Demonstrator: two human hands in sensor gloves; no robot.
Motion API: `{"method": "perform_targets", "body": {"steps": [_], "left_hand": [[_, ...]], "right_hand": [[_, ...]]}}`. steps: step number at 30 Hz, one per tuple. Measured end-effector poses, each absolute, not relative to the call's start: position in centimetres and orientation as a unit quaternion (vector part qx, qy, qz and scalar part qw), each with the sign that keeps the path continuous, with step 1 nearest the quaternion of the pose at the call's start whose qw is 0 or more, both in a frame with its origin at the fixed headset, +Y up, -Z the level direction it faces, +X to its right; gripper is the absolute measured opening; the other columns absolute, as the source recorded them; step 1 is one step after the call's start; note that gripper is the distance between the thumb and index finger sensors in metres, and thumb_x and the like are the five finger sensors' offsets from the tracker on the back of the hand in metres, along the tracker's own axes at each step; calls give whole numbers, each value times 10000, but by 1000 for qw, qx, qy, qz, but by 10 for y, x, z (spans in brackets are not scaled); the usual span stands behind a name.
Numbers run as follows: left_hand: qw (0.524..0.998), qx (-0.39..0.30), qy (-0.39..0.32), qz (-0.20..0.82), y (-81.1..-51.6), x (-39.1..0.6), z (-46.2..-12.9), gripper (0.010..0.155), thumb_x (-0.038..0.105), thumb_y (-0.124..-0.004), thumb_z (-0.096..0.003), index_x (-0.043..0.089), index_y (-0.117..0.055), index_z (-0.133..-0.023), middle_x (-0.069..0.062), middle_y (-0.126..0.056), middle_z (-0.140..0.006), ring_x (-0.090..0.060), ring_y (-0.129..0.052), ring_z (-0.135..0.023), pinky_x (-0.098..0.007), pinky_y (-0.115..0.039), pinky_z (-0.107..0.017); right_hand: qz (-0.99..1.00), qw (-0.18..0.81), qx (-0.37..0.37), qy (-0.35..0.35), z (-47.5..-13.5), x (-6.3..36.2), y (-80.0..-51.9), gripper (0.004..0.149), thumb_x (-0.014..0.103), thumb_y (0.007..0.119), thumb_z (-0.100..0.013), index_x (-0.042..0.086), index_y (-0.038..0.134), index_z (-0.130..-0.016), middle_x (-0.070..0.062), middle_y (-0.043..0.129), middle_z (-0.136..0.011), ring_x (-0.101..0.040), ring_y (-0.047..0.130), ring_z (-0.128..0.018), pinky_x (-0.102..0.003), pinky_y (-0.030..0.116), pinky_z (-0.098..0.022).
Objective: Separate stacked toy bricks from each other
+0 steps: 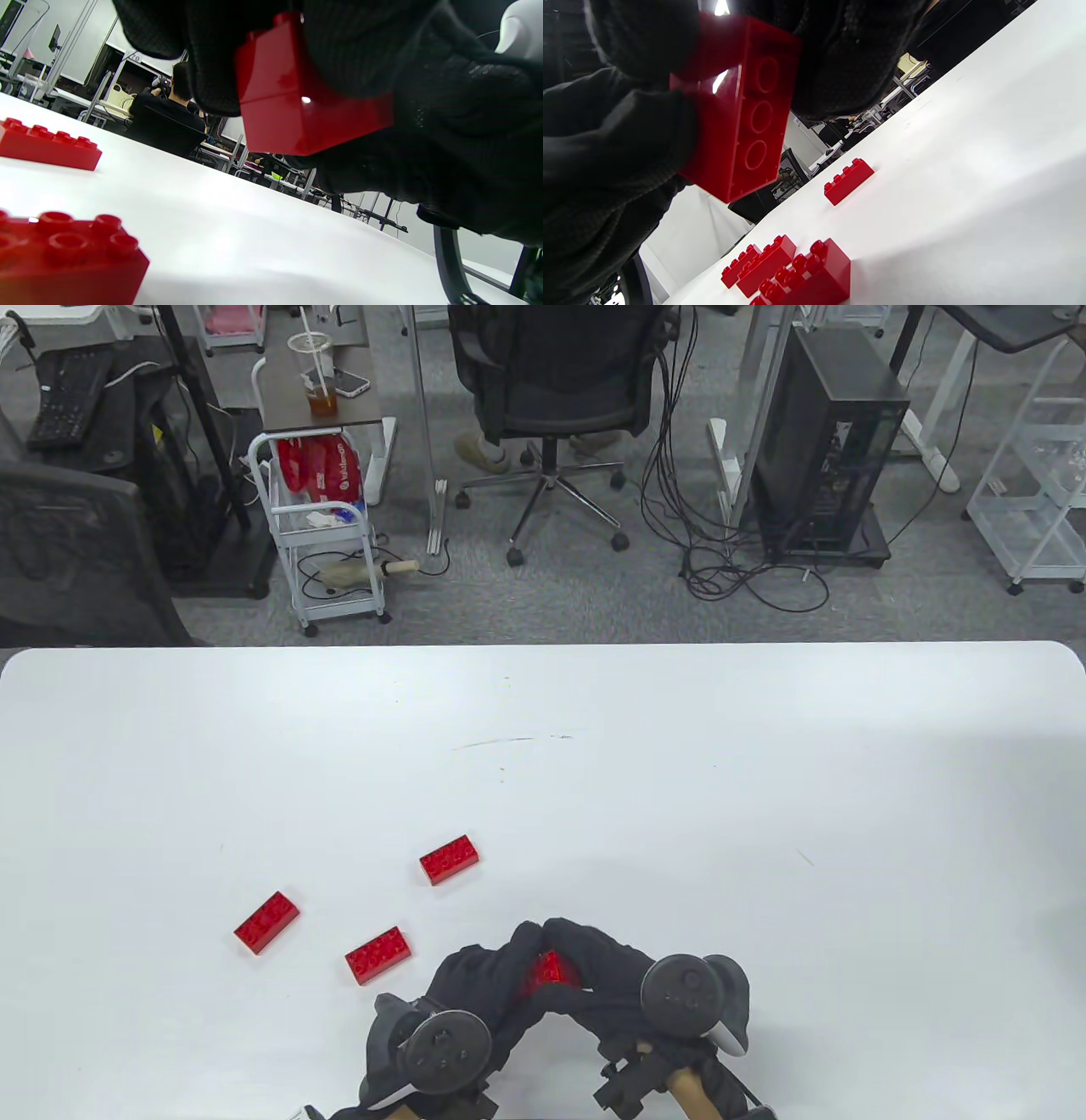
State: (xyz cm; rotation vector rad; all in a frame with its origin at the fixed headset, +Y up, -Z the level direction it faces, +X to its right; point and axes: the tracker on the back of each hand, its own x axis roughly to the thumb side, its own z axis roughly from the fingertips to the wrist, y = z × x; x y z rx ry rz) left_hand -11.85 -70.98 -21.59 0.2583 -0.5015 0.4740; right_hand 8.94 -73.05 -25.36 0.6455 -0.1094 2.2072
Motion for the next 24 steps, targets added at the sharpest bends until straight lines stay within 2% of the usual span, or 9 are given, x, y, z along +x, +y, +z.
{"method": "perform_targets", "body": {"steps": [4,9,17,19,21,24], "left_hand": [[934,129,-239,231,-710,-119,-216,750,424,-837,-388,164,-651,-1067,-51,-923,-967,-248,-1007,-780,-488,-740,-712],[931,113,-233,255,-709,-118,-217,755,429,-836,-382,153,-659,-1062,-57,-935,-953,-248,-1022,-764,-487,-754,-700],[934,127,-233,241,-710,-114,-214,750,432,-830,-376,134,-685,-1048,-63,-949,-939,-245,-1037,-750,-479,-773,-689],[938,188,-215,194,-706,-114,-210,740,435,-874,-356,151,-727,-1023,-52,-953,-926,-239,-1033,-742,-475,-770,-693],[943,174,-217,185,-705,-115,-211,737,448,-862,-357,157,-731,-1021,-33,-957,-925,-220,-1044,-743,-464,-786,-688],[942,155,-211,209,-706,-117,-214,735,456,-865,-363,172,-728,-1026,-24,-951,-932,-220,-1036,-749,-468,-776,-692]], "right_hand": [[892,362,264,-62,-251,85,-730,706,586,673,-467,158,658,-1028,-79,852,-935,-249,1025,-665,-353,916,-488],[891,358,271,-62,-249,83,-727,726,583,652,-483,103,653,-1027,-121,839,-877,-259,970,-563,-383,897,-428],[888,369,268,-65,-250,85,-725,746,591,703,-458,75,701,-997,-152,861,-816,-219,988,-496,-316,938,-366],[897,360,241,-83,-252,86,-729,754,619,701,-430,73,757,-947,-137,899,-725,-200,1010,-424,-298,954,-302],[894,368,251,-58,-254,86,-730,737,616,736,-429,85,766,-939,-132,903,-729,-199,1018,-433,-297,963,-310],[891,374,251,-59,-256,89,-731,737,622,742,-430,90,767,-940,-123,909,-738,-193,1028,-448,-297,971,-323]]}}
